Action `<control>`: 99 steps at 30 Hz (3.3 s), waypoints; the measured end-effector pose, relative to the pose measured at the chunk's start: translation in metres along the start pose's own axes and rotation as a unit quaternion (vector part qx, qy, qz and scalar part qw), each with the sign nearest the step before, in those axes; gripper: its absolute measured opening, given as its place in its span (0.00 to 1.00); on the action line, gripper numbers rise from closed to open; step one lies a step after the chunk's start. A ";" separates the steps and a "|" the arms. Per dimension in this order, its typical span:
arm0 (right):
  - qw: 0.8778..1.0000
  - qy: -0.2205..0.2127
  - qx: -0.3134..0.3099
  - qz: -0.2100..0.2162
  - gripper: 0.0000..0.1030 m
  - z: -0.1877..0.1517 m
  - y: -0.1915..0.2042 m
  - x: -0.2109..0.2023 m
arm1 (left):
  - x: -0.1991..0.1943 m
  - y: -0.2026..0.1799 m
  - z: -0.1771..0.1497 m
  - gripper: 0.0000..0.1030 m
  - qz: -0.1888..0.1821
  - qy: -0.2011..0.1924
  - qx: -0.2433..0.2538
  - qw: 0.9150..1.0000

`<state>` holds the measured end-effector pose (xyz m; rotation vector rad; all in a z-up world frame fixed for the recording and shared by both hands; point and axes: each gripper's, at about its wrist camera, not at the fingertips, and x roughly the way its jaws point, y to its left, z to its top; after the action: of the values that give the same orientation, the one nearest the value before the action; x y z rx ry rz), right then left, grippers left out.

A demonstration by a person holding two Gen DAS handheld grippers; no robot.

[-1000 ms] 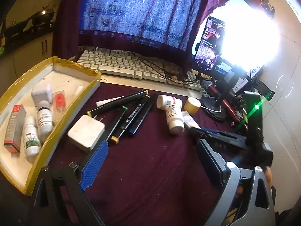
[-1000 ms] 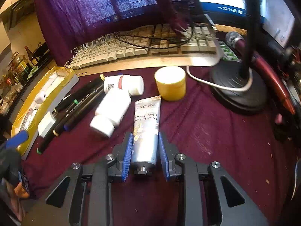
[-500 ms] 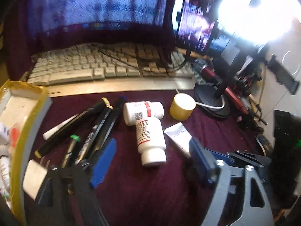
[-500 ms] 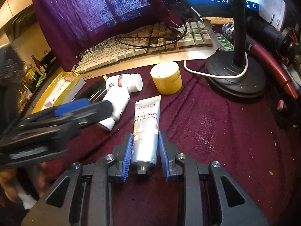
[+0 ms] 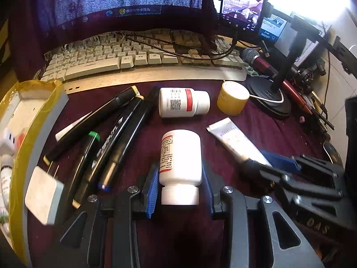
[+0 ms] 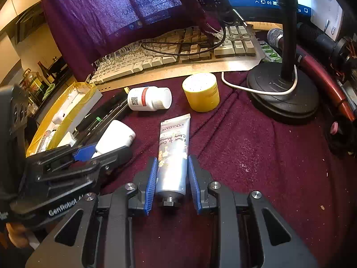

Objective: Organize objects
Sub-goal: 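Grasp the white pill bottle with the left tool while the right holds the tube, then carry the pill bottle and tube over the tray and open both tools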

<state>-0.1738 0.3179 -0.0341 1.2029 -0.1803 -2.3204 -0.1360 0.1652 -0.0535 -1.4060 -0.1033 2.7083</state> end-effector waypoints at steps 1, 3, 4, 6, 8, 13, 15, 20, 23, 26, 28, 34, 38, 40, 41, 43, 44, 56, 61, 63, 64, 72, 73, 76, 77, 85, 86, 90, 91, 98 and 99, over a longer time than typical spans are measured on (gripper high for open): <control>1.000 0.000 -0.001 -0.001 0.26 0.000 0.000 0.000 | -0.001 0.000 -0.002 0.30 0.000 -0.003 0.000 1.000; 1.000 0.001 -0.006 -0.007 0.26 0.000 0.002 0.001 | -0.003 0.001 -0.003 0.30 0.000 -0.006 -0.002 1.000; 1.000 0.001 -0.009 -0.011 0.26 0.000 0.003 0.001 | -0.003 0.002 -0.004 0.30 0.000 -0.006 -0.004 1.000; 1.000 0.002 -0.018 -0.021 0.25 0.000 0.006 0.002 | -0.003 0.002 -0.005 0.30 0.002 -0.007 0.000 1.000; 0.999 0.002 -0.024 -0.029 0.25 0.000 0.009 0.002 | -0.001 0.000 -0.004 0.30 0.005 -0.009 0.007 1.000; 0.998 0.004 -0.042 -0.051 0.25 0.000 0.015 0.005 | 0.003 0.002 -0.003 0.31 -0.007 -0.019 0.001 1.000; 0.997 0.005 -0.052 -0.065 0.25 -0.002 0.019 0.005 | 0.003 0.006 -0.003 0.35 -0.025 -0.022 -0.008 0.999; 0.995 0.004 -0.057 -0.077 0.25 -0.003 0.021 0.005 | 0.003 0.009 -0.003 0.35 -0.039 -0.024 -0.007 0.999; 0.995 0.003 -0.059 -0.086 0.25 -0.004 0.024 0.005 | 0.002 0.010 -0.003 0.34 -0.044 -0.029 -0.016 0.998; 0.994 0.003 -0.059 -0.090 0.25 -0.004 0.025 0.006 | 0.001 0.016 -0.003 0.34 -0.063 -0.033 -0.035 0.997; 0.995 0.003 -0.055 -0.087 0.25 -0.004 0.024 0.006 | 0.000 0.021 -0.003 0.34 -0.079 -0.035 -0.050 0.995; 0.995 0.001 -0.049 -0.084 0.25 -0.004 0.024 0.006 | 0.001 0.024 -0.003 0.36 -0.083 -0.036 -0.053 0.995; 0.996 0.000 -0.041 -0.074 0.25 -0.003 0.021 0.005 | 0.000 0.022 -0.003 0.36 -0.074 -0.036 -0.047 0.996; 0.997 -0.001 -0.033 -0.065 0.25 -0.003 0.018 0.005 | -0.001 0.019 -0.004 0.30 -0.060 -0.036 -0.042 0.997; 0.998 -0.002 -0.030 -0.061 0.25 -0.003 0.017 0.004 | -0.001 0.018 -0.004 0.30 -0.056 -0.036 -0.041 0.997; 0.998 -0.002 -0.025 -0.050 0.25 -0.003 0.014 0.004 | -0.001 0.017 -0.004 0.30 -0.056 -0.036 -0.043 0.997; 0.999 -0.002 -0.021 -0.041 0.25 -0.003 0.013 0.004 | -0.001 0.017 -0.004 0.30 -0.055 -0.037 -0.043 0.997; 0.999 -0.019 0.023 0.028 0.24 -0.012 0.019 -0.004 | -0.035 0.042 -0.040 0.30 -0.112 -0.044 -0.147 0.982; 0.998 -0.009 0.004 0.058 0.24 -0.015 0.048 0.001 | -0.056 0.068 -0.042 0.30 -0.098 -0.065 -0.173 0.978; 0.998 -0.005 -0.006 0.070 0.24 -0.015 0.062 0.004 | -0.066 0.076 -0.044 0.30 -0.091 -0.076 -0.177 0.977; 0.997 -0.004 -0.011 0.074 0.24 -0.014 0.068 0.006 | -0.072 0.082 -0.045 0.30 -0.090 -0.081 -0.181 0.976; 0.993 0.012 -0.050 0.108 0.24 -0.009 0.115 0.023 | -0.103 0.137 -0.057 0.30 -0.052 -0.101 -0.219 0.969; 0.992 0.014 -0.054 0.113 0.24 -0.010 0.121 0.025 | -0.108 0.146 -0.059 0.30 -0.050 -0.105 -0.224 0.968; 0.990 0.017 -0.068 0.126 0.24 -0.009 0.139 0.028 | -0.124 0.168 -0.061 0.30 -0.026 -0.119 -0.231 0.965; 0.989 0.017 -0.072 0.130 0.24 -0.008 0.144 0.029 | -0.128 0.175 -0.061 0.30 -0.017 -0.120 -0.231 0.965; 0.983 0.021 -0.116 0.137 0.24 0.011 0.192 0.050 | -0.151 0.243 -0.059 0.30 0.058 -0.097 -0.237 0.965; 0.983 0.021 -0.120 0.139 0.24 0.015 0.198 0.053 | -0.151 0.251 -0.060 0.30 0.073 -0.092 -0.237 0.964; 0.982 0.022 -0.118 0.147 0.24 0.023 0.215 0.064 | -0.141 0.282 -0.064 0.30 0.103 -0.061 -0.246 0.962; 0.982 0.022 -0.120 0.146 0.24 0.024 0.219 0.067 | -0.136 0.287 -0.065 0.30 0.110 -0.051 -0.243 0.962; 0.983 0.009 -0.141 0.115 0.24 0.035 0.243 0.086 | -0.117 0.294 -0.059 0.30 0.129 -0.019 -0.238 0.962; 0.985 0.008 -0.138 0.107 0.24 0.039 0.244 0.091 | -0.116 0.294 -0.058 0.30 0.130 -0.019 -0.238 0.962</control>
<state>-0.1542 0.0583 0.0070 1.0097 0.0185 -2.0689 -0.0363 -0.1381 -0.0222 -1.5734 -0.6592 3.0661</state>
